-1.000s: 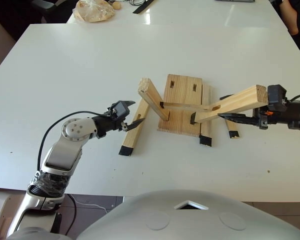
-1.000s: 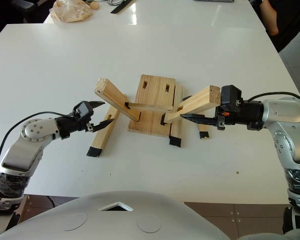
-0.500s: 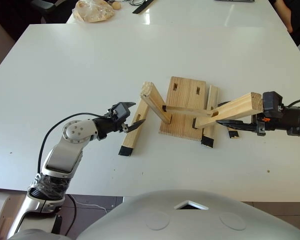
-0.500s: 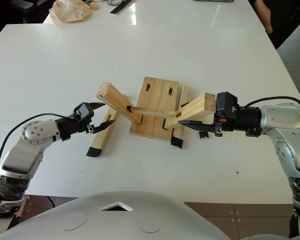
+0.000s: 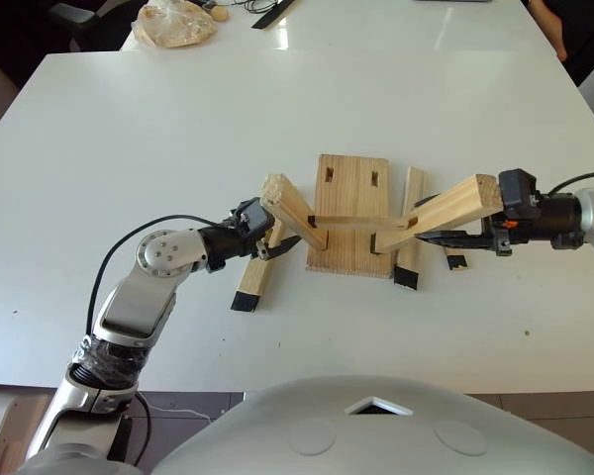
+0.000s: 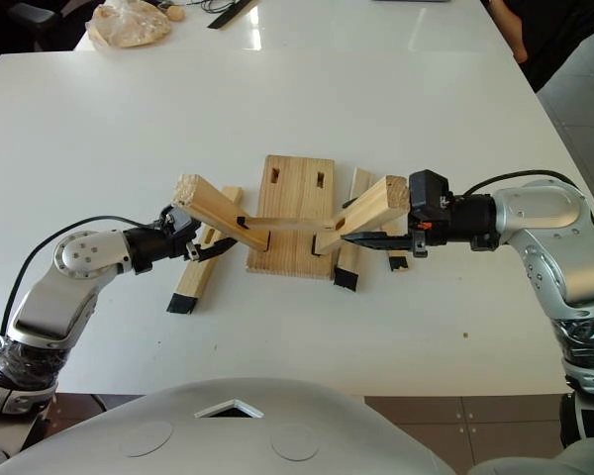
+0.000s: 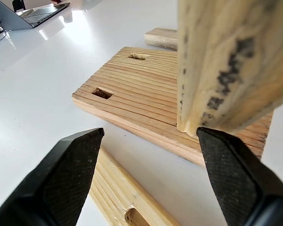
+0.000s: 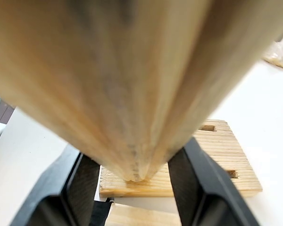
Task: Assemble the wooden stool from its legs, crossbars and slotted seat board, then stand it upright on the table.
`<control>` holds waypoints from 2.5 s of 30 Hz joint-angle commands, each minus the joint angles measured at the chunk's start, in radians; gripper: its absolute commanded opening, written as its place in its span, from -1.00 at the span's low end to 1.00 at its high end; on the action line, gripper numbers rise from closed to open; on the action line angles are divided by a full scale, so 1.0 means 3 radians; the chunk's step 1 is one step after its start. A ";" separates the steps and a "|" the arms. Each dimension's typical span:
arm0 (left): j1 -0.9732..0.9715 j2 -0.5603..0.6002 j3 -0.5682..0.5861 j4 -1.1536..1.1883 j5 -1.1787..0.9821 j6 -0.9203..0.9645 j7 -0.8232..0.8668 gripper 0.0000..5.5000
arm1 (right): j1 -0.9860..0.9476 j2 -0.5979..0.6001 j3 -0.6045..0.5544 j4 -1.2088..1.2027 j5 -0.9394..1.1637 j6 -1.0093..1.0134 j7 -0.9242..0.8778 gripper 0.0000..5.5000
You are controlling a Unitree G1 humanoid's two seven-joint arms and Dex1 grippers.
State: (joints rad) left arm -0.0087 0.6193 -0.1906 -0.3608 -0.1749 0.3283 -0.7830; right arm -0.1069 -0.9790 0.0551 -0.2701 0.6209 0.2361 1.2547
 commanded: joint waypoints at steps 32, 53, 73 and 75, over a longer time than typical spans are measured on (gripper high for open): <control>0.0111 -0.0169 -0.0108 -0.0107 0.0014 0.0167 0.0051 0.33 | -0.0728 0.0418 0.1817 0.1320 -0.1297 -0.0020 0.0553 -0.28; 0.0200 0.0122 0.0287 0.0567 0.0331 -0.0591 0.0094 0.92 | -0.0965 0.0381 0.0800 0.0901 -0.0491 0.0472 0.0240 -0.28; -0.0341 -0.0545 0.1586 -0.0288 -0.1476 0.0528 0.1102 0.92 | -0.0131 0.0290 -0.0820 -0.0057 0.0388 0.1064 -0.0117 0.19; -0.0471 -0.0603 0.1651 -0.0639 -0.1928 0.0802 0.1348 0.92 | -0.0163 0.0326 -0.1061 -0.0195 0.0719 0.1249 -0.0234 0.19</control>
State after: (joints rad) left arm -0.1028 0.4551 0.2778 -0.4444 -0.6270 0.4829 -0.4509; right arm -0.1440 -0.8784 -0.1839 -0.2734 0.7408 0.5535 1.2161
